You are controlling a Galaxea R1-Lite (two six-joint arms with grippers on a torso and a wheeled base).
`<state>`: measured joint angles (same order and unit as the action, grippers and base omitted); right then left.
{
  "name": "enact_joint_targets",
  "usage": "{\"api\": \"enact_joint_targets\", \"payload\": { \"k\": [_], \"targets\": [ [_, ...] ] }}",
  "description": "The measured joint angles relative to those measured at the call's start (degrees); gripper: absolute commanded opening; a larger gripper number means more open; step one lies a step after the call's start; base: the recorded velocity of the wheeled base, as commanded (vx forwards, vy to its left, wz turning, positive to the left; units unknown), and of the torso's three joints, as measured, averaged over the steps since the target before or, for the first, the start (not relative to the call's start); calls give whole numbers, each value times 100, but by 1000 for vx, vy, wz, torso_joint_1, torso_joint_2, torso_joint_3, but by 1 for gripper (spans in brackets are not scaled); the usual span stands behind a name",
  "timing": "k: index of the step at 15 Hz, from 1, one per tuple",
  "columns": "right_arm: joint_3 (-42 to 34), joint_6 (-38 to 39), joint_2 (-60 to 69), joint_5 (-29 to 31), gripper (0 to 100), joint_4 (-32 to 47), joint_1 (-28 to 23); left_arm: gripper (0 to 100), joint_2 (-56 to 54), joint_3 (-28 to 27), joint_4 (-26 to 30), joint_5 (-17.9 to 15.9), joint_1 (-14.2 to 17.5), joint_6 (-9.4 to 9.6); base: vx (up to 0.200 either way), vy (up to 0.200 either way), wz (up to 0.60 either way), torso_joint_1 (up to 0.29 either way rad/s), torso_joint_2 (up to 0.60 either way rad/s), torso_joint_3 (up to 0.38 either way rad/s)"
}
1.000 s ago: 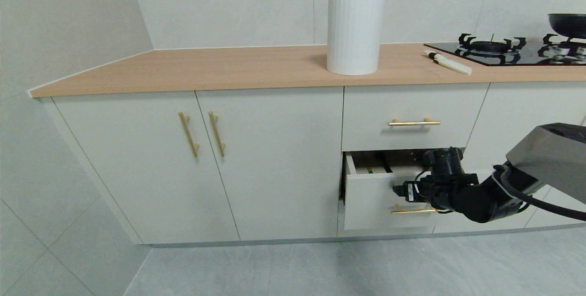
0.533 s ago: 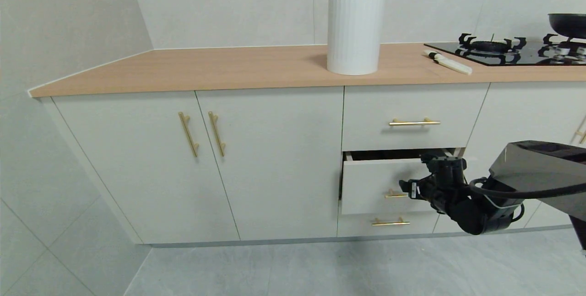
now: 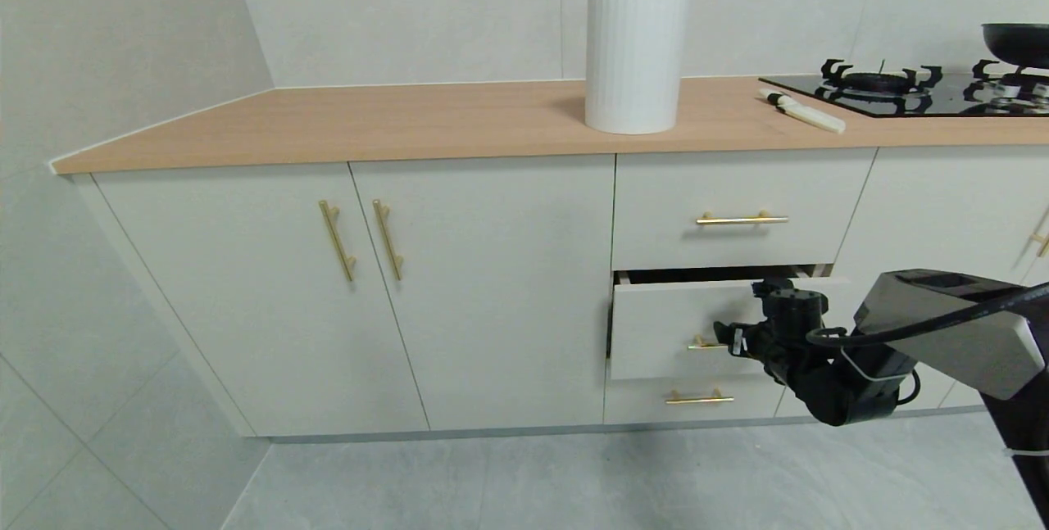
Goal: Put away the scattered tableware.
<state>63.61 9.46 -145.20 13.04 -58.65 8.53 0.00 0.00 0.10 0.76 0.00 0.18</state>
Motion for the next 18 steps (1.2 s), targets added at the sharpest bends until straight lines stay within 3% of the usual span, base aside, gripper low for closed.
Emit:
{"api": "enact_joint_targets", "payload": {
  "k": [7,18],
  "targets": [
    [667,433,-328,96,100,-90,-146,100,0,0,0,0,0,0,0,0,0,0,0,0],
    [1384,507,-618,332,100,-99,-263,100,0,0,0,0,0,0,0,0,0,0,0,0]
  ]
}}
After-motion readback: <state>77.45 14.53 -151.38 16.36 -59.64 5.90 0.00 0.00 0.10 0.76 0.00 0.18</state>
